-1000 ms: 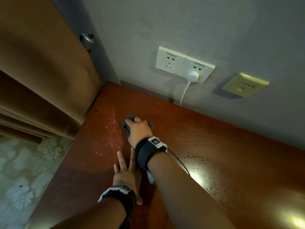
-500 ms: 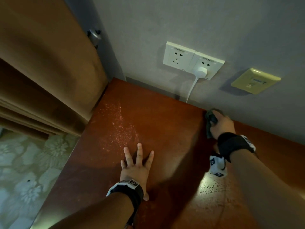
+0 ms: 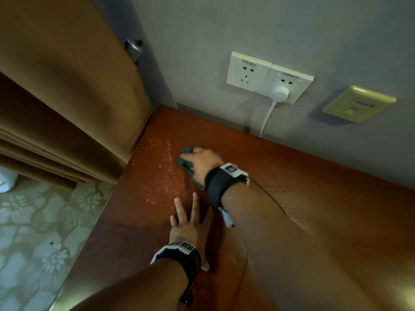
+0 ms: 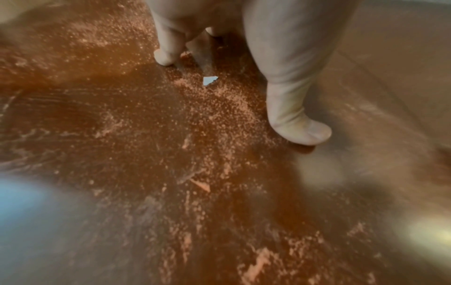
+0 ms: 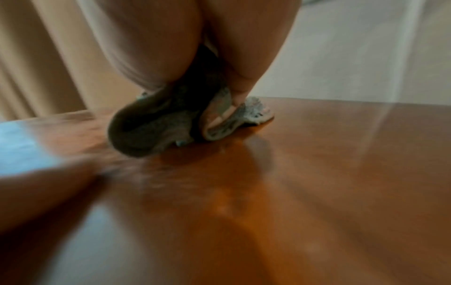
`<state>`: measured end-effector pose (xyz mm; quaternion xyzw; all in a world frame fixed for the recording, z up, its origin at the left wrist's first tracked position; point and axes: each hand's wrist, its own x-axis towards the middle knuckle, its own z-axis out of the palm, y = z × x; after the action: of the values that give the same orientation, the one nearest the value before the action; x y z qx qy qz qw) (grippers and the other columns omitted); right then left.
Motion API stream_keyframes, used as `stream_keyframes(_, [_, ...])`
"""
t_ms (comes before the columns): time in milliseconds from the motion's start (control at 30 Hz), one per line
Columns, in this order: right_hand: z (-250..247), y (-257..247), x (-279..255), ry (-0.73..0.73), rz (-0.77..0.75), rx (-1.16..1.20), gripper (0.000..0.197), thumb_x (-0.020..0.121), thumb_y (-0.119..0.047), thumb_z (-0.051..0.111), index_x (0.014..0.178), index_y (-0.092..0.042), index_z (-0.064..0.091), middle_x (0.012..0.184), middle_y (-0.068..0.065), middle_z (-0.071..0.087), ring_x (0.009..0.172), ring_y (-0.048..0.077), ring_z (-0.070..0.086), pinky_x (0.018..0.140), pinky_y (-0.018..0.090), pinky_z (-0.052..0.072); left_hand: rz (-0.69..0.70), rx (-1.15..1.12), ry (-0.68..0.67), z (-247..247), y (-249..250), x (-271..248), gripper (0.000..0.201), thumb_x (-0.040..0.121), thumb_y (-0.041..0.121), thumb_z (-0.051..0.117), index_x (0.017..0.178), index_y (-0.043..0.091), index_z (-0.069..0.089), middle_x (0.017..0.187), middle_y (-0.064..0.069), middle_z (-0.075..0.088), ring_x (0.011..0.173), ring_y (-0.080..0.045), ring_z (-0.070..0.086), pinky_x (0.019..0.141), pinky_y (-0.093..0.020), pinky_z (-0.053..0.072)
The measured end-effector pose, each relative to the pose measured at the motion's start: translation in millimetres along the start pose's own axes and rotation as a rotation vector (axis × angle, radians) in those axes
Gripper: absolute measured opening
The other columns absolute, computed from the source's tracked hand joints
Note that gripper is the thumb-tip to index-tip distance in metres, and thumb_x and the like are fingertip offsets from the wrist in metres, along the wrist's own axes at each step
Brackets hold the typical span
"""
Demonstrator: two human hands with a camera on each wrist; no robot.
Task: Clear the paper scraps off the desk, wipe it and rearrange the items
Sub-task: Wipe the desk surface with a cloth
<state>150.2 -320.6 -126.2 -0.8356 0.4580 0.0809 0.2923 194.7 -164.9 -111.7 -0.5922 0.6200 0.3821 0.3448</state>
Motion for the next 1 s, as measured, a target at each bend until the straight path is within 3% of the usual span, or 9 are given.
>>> stream_keyframes(133, [12.4, -26.7, 1.7, -0.099, -0.094, -0.120, 0.067, 0.090, -0.003, 0.052, 0.147, -0.036, 0.037, 0.148, 0.001, 0.037, 0.131, 0.034, 0.039, 0.107, 0.047, 0.039, -0.005, 0.049, -0.054, -2.3, 0.6, 0.7, 0.135, 0.067, 0.054, 0.084, 0.153, 0.034, -0.019, 0.155, -0.009, -0.037, 0.128, -0.058, -0.039, 0.116, -0.066, 0.002])
stream_keyframes(233, [7.0, -8.9, -4.6, -0.034, -0.066, -0.073, 0.064, 0.090, -0.007, 0.054, 0.145, -0.038, 0.039, 0.146, 0.001, 0.040, 0.127, 0.033, 0.044, 0.104, 0.042, 0.042, -0.009, 0.017, -0.011, -1.6, 0.3, -0.8, 0.140, 0.064, 0.050, 0.087, 0.150, 0.037, -0.024, 0.149, -0.009, -0.047, 0.131, -0.056, -0.038, 0.117, -0.064, 0.004])
stream_keyframes(400, [-22.9, 81.2, -32.1, 0.166, 0.173, 0.030, 0.056, 0.089, -0.016, 0.057, 0.141, -0.033, 0.048, 0.144, 0.012, 0.046, 0.121, 0.037, 0.053, 0.103, 0.034, 0.043, -0.007, 0.011, 0.061, 3.4, 0.6, -1.1, 0.150, 0.061, 0.051, 0.088, 0.141, 0.038, -0.038, 0.135, -0.011, -0.059, 0.132, -0.057, -0.034, 0.117, -0.063, 0.008])
stream_keyframes(533, [-38.7, 166.5, -70.8, 0.286, 0.449, 0.039, 0.053, 0.092, -0.011, 0.055, 0.143, -0.025, 0.047, 0.146, 0.015, 0.044, 0.129, 0.038, 0.044, 0.108, 0.037, 0.038, -0.004, 0.015, 0.066, 4.6, 0.0, 0.3, 0.150, 0.062, 0.052, 0.087, 0.139, 0.038, -0.040, 0.135, -0.010, -0.059, 0.132, -0.057, -0.035, 0.117, -0.063, 0.008])
stream_keyframes(633, [-41.4, 188.0, -94.3, 0.322, 0.554, 0.067, 0.051, 0.097, -0.010, 0.050, 0.146, -0.022, 0.043, 0.150, 0.014, 0.039, 0.133, 0.038, 0.039, 0.111, 0.038, 0.034, -0.002, 0.029, 0.070, 4.7, -0.8, 1.1, 0.150, 0.062, 0.053, 0.087, 0.140, 0.037, -0.040, 0.135, -0.012, -0.058, 0.133, -0.058, -0.033, 0.117, -0.063, 0.009])
stream_keyframes(767, [-22.4, 159.6, -107.6, 0.331, 0.456, 0.031, 0.054, 0.094, -0.006, 0.050, 0.144, -0.024, 0.045, 0.144, 0.012, 0.042, 0.125, 0.040, 0.045, 0.106, 0.041, 0.041, -0.006, 0.034, 0.068, 4.3, -0.4, 0.1, 0.149, 0.062, 0.053, 0.086, 0.141, 0.037, -0.039, 0.139, -0.013, -0.056, 0.133, -0.059, -0.032, 0.117, -0.064, 0.009])
stream_keyframes(933, [25.1, 99.9, -148.5, 0.046, 0.252, -0.060, 0.066, 0.093, -0.005, 0.047, 0.149, -0.037, 0.032, 0.143, 0.005, 0.036, 0.124, 0.039, 0.037, 0.100, 0.046, 0.042, -0.010, 0.025, 0.070, 4.3, 0.8, -0.5, 0.148, 0.062, 0.053, 0.086, 0.142, 0.037, -0.038, 0.141, -0.013, -0.054, 0.133, -0.059, -0.031, 0.117, -0.065, 0.010])
stream_keyframes(1000, [52.4, 79.0, -177.5, 0.037, 0.126, -0.099, 0.067, 0.089, -0.009, 0.056, 0.147, -0.038, 0.035, 0.135, 0.002, 0.043, 0.117, 0.038, 0.044, 0.092, 0.048, 0.048, -0.012, 0.015, 0.063, 3.8, 0.0, 0.1, 0.148, 0.063, 0.051, 0.087, 0.142, 0.037, -0.037, 0.140, -0.012, -0.056, 0.132, -0.058, -0.033, 0.117, -0.065, 0.009])
